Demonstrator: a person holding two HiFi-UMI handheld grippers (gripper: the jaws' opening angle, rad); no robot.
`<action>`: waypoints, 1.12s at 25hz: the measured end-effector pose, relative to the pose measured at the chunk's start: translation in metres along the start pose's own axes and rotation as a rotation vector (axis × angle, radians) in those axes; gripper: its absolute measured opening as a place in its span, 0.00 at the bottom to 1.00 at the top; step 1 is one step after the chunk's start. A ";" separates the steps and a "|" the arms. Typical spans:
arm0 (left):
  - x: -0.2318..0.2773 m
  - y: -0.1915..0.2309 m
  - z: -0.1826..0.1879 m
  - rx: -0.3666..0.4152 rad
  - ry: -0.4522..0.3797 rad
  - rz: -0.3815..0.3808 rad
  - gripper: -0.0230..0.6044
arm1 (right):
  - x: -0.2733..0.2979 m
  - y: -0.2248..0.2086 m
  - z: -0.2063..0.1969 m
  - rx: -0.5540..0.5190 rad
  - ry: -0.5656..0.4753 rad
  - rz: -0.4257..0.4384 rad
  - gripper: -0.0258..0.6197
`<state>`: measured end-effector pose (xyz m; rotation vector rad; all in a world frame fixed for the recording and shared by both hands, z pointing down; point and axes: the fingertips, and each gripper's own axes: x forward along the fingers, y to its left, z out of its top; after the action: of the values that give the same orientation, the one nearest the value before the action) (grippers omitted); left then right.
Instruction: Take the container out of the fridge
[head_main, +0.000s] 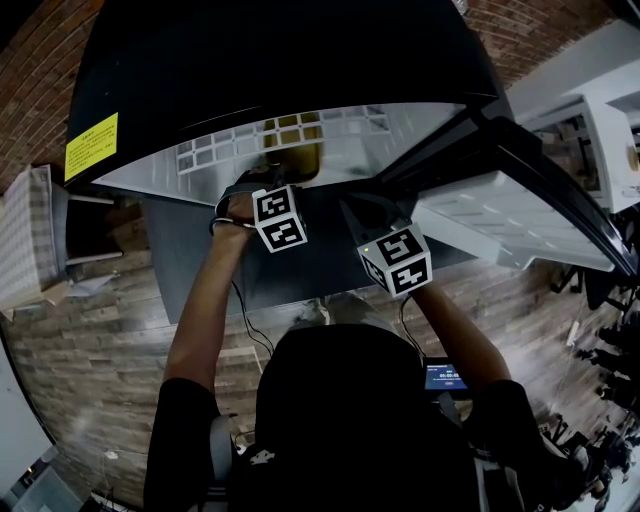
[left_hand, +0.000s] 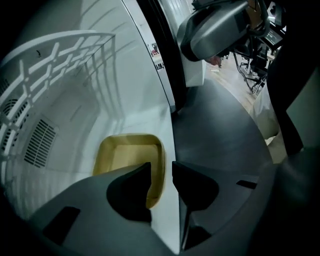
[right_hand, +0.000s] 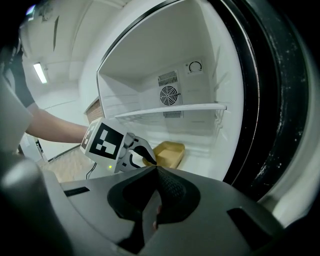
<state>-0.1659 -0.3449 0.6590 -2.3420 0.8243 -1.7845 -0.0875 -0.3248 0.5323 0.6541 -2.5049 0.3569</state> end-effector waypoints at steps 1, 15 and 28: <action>0.001 0.000 0.000 0.015 0.008 0.006 0.24 | 0.000 0.000 0.000 0.000 0.001 -0.001 0.10; 0.009 -0.001 0.000 0.154 0.069 0.062 0.11 | -0.002 -0.003 -0.004 0.007 0.011 -0.009 0.10; 0.000 -0.015 0.001 0.177 0.073 0.004 0.08 | -0.008 0.000 -0.002 -0.001 0.002 -0.023 0.10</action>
<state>-0.1592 -0.3328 0.6642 -2.1756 0.6492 -1.8671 -0.0810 -0.3209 0.5292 0.6809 -2.4939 0.3481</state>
